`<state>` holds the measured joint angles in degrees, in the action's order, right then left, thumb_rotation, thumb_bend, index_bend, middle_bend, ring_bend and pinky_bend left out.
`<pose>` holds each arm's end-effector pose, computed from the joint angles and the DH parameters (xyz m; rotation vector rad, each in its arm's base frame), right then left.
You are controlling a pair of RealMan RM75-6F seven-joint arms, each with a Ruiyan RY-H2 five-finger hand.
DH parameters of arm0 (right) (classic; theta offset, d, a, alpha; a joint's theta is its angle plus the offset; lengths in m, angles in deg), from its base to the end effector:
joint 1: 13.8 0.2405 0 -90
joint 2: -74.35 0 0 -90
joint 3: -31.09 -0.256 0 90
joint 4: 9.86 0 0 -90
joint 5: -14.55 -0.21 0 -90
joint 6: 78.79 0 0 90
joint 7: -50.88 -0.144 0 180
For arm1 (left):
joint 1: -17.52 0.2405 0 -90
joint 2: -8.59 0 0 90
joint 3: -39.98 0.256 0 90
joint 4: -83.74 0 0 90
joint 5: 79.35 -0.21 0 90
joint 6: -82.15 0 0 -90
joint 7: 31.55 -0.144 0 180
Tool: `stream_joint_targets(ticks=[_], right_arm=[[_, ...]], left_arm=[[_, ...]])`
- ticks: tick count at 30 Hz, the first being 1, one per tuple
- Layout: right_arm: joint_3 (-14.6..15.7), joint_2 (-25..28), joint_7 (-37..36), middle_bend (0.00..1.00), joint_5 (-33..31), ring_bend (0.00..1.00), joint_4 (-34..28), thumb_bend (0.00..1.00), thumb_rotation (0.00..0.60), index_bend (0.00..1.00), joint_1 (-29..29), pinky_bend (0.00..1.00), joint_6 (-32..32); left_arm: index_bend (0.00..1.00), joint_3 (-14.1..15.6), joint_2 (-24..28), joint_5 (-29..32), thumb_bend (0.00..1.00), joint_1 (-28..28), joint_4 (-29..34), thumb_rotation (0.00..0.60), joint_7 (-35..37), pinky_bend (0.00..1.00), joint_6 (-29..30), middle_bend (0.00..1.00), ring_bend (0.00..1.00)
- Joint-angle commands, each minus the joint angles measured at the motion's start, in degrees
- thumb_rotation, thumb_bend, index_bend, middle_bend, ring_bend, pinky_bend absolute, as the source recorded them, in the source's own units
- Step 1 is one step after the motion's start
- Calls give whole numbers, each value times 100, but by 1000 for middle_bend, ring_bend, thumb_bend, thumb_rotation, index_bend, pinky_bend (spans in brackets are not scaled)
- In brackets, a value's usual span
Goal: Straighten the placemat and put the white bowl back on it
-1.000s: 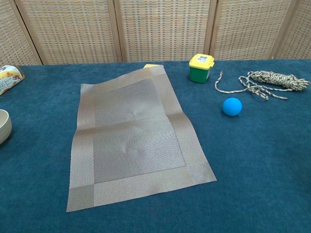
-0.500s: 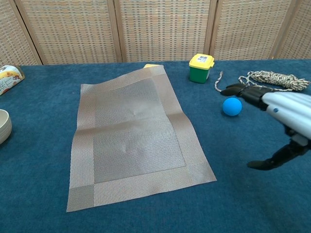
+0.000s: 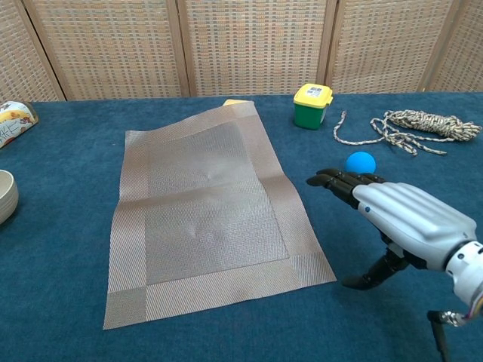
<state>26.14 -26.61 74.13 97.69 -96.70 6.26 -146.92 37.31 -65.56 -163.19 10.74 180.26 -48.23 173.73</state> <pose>-0.1664 -0.2256 -0.0593 1.7594 -1.0147 1.0582 -0.2730 0.1861 0.1162 -1.3263 -0.8066 -0.9239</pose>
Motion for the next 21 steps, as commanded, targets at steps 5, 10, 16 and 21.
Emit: stream_joint_targets(ticks=[5,10,16,21], right_arm=[[-30,-239,-83,0,-125,0,234,0,600,0,68,0,19],[-25,-384,-85,0,-212,0,403,0,600,0,102,0,44],[1,-430,15,0,-373,0,344,0,600,0,96,0,84],[-46,-569,16,0,-548,0,494,0,600,0,143,0,178]], left_arm=[[0,-12,6,-49,111,24,15,600,39,0,-31,0,0],[0,-47,37,-22,111,38,27,600,106,0,-73,0,0],[0,-105,52,41,111,38,10,600,165,0,-137,0,0],[0,-100,32,11,113,37,0,600,161,0,-180,0,0]])
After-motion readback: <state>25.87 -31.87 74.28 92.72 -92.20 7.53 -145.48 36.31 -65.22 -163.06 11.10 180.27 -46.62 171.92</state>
